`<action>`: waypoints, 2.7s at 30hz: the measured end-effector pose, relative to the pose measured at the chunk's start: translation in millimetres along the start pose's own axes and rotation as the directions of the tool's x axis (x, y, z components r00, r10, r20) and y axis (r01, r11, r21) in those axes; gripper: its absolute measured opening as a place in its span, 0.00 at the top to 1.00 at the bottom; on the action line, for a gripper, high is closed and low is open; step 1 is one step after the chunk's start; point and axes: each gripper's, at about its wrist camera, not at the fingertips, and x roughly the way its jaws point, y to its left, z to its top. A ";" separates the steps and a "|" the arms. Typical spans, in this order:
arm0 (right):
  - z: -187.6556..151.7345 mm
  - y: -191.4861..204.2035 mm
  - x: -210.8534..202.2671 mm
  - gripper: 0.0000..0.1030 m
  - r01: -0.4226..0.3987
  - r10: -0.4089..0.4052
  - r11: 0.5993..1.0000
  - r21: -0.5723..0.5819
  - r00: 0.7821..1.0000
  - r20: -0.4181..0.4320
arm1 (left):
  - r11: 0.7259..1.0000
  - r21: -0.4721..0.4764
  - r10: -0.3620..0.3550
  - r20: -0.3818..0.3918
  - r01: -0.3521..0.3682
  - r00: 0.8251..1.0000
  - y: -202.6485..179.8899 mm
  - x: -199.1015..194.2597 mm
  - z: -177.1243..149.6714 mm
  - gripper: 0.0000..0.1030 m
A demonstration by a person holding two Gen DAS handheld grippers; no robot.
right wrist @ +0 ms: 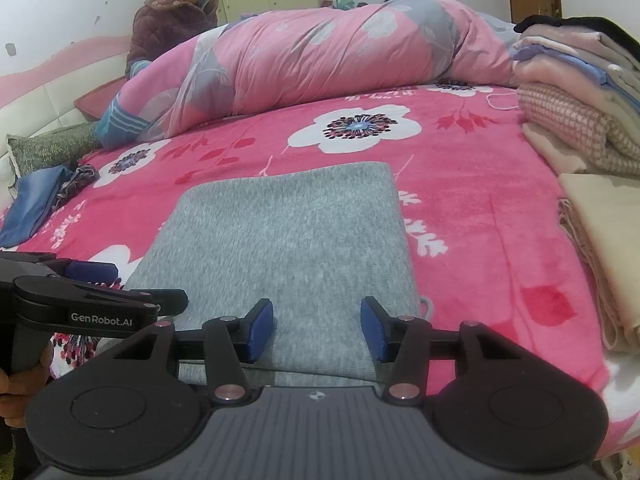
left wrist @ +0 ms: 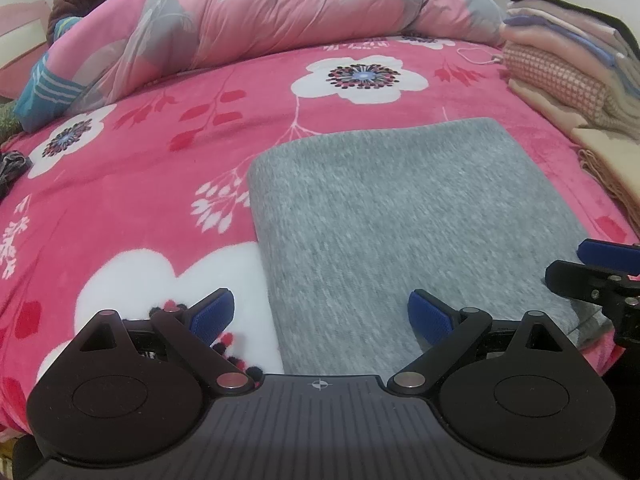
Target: Fold clothes
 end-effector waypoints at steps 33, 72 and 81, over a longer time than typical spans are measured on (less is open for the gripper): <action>65.9 -90.6 -36.3 0.17 -0.107 0.070 0.967 0.233 0.985 0.160 | 0.845 -0.251 -0.487 0.000 0.471 0.873 63.8 30.8 -0.9 0.05; 33.8 -129.0 121.2 0.39 -0.549 0.702 0.657 0.516 0.696 -0.153 | 0.700 -0.226 -0.694 0.011 0.677 0.720 64.4 93.4 21.1 0.05; 51.1 -90.5 89.4 0.56 -0.467 0.556 0.797 0.385 0.816 -0.161 | 0.647 -0.311 -0.721 0.050 0.697 0.691 66.1 67.4 37.6 0.26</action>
